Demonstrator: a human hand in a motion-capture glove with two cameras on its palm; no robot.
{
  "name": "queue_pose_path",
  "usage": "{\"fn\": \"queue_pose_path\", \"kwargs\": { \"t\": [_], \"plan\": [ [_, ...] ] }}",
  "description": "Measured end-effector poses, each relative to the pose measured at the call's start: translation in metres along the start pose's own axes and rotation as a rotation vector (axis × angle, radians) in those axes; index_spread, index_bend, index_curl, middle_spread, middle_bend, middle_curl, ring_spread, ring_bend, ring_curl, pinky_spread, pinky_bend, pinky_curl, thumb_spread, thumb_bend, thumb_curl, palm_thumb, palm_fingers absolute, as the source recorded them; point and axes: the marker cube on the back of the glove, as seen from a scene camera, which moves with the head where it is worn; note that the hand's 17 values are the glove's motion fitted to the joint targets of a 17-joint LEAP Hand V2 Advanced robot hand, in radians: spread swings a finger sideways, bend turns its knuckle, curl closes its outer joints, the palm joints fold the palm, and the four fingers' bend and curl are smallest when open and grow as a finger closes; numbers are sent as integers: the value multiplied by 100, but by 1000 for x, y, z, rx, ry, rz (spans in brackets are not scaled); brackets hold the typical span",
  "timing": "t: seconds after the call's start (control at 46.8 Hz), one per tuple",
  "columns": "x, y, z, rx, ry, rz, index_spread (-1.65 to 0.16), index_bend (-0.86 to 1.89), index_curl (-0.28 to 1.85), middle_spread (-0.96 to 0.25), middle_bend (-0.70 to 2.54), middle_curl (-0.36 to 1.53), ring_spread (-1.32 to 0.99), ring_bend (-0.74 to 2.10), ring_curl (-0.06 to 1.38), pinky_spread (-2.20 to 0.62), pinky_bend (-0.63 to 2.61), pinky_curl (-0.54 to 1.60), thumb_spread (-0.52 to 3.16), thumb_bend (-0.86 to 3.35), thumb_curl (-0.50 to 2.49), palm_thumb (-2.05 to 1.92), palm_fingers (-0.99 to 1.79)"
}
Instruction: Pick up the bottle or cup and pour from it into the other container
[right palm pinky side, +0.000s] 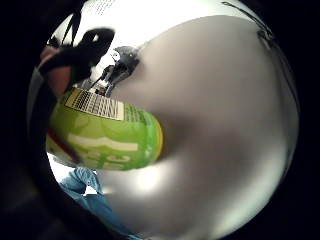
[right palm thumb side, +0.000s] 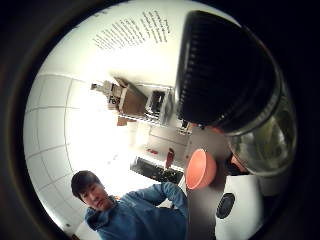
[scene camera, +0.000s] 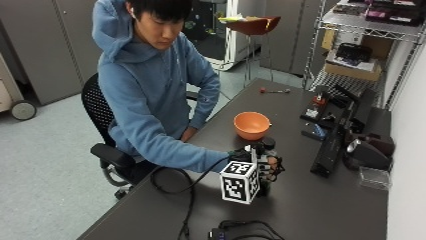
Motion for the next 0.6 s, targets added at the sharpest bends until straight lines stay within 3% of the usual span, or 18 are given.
{"fn": "queue_pose_path", "kwargs": {
  "t": [0.32,0.598],
  "plan": [
    [-27,-4,32,-68,98,-17,-14,12,30,-5,40,48,-13,52,42,-8,28,37,26,0,65,121,108],
    [-103,6,64,-351,485,-161,-15,13,32,-7,42,51,-16,55,46,-17,30,40,7,-3,69,121,113]
  ]
}}
